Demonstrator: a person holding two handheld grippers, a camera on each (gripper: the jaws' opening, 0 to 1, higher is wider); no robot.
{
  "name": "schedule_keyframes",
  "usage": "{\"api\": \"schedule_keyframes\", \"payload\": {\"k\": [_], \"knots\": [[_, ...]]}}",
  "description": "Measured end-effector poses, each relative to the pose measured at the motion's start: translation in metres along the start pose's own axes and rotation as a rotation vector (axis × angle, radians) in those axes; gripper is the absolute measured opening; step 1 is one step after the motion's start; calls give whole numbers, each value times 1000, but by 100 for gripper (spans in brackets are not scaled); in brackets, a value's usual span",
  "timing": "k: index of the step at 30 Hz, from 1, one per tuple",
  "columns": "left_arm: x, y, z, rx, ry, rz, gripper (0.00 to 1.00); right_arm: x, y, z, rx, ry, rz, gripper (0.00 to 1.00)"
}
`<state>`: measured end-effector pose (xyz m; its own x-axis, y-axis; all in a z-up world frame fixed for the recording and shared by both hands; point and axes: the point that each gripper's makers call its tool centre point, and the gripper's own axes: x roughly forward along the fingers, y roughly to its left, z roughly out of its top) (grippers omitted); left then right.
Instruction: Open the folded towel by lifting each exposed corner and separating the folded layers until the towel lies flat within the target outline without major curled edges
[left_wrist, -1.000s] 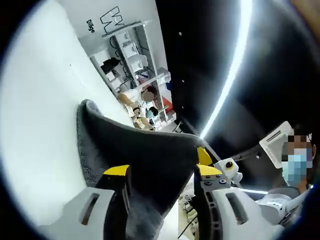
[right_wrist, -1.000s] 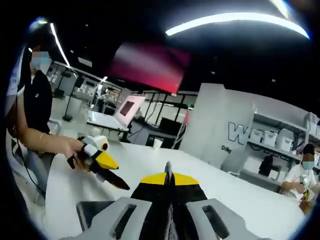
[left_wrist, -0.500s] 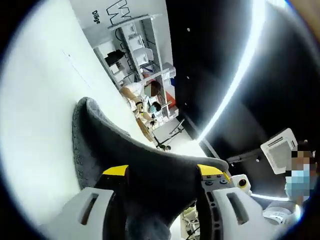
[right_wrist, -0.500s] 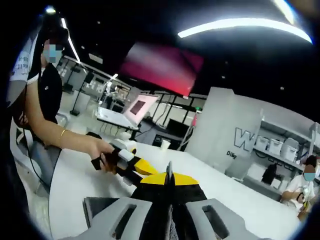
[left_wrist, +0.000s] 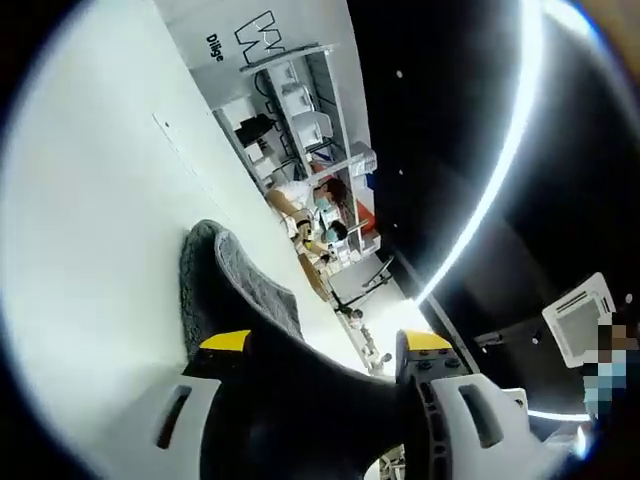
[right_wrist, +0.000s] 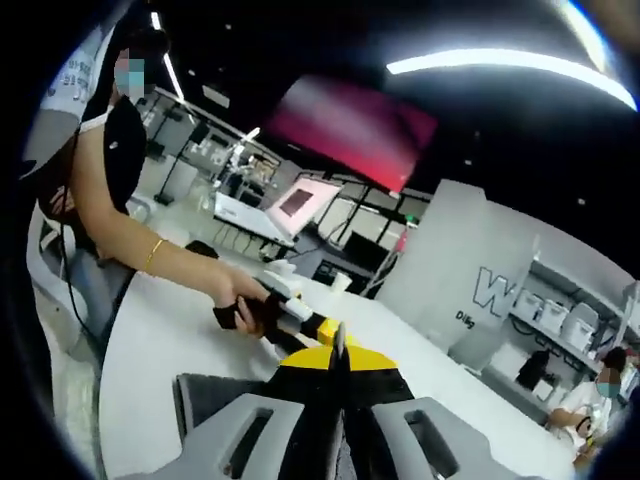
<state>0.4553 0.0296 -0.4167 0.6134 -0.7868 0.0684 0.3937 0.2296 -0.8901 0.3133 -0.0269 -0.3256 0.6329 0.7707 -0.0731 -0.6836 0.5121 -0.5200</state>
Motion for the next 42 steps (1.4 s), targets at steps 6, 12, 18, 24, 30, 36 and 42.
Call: {"api": "schedule_keyframes", "payload": {"k": [6,12,18,24,30,36,42], "knots": [[10,13,10,16,-4,40,51,-1,12,3,-51,15,12,0],[16,21,16,7,-3,52,48,2,25,2,-98,33,32,0],[26,27,22,-44,-28,57,42,1,29,2,-94,29,47,0],[33,40,18,-8,4,119,39,-3,32,4,-94,24,52,0],[35,51,27,0,-9,166,31,-7,37,2,-90,29,59,0],[42,50,21,-3,19,153,14,-9,32,2,-77,26,44,0],[45,45,27,-82,-42,139,1,-11,31,2,-73,22,47,0]]}}
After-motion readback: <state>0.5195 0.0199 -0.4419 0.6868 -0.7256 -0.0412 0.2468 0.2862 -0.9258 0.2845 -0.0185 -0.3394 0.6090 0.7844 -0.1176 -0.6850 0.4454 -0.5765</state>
